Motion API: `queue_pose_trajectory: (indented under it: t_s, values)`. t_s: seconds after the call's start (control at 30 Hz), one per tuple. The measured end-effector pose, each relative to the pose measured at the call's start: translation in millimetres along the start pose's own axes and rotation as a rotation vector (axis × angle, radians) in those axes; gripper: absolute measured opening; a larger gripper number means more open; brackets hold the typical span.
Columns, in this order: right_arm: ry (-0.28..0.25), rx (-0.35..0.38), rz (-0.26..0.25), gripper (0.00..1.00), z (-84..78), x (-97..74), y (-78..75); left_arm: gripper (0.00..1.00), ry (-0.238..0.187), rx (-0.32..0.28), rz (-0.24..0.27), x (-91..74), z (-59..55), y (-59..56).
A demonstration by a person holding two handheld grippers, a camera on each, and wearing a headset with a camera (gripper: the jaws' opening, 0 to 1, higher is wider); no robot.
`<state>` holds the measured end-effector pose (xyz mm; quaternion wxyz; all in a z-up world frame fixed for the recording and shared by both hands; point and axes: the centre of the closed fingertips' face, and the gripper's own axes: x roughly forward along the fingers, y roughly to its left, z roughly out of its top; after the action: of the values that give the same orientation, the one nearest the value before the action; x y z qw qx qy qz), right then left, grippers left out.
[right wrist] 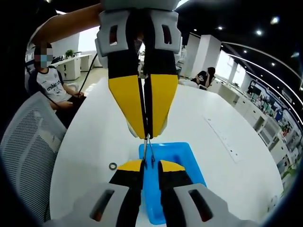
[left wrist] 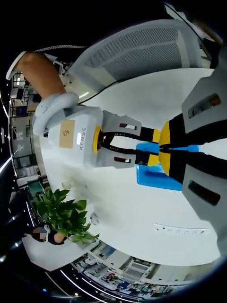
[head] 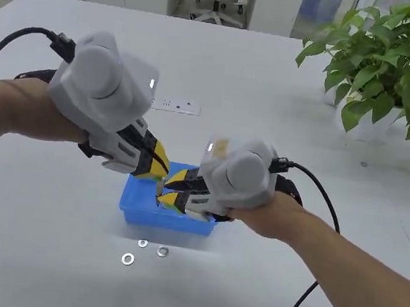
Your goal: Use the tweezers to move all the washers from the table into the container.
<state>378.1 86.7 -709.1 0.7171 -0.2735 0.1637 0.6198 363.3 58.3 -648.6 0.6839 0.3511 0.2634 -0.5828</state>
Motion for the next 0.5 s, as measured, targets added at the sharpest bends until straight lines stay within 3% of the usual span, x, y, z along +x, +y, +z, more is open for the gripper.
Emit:
queue_pose_trajectory:
  t_s: [0.5]
  values:
    - [-0.006, 0.002, 0.037, 0.16, -2.1, -0.6, 17.7, 0.05, -0.002, -0.015, -0.024, 3.7, -3.1, -15.6]
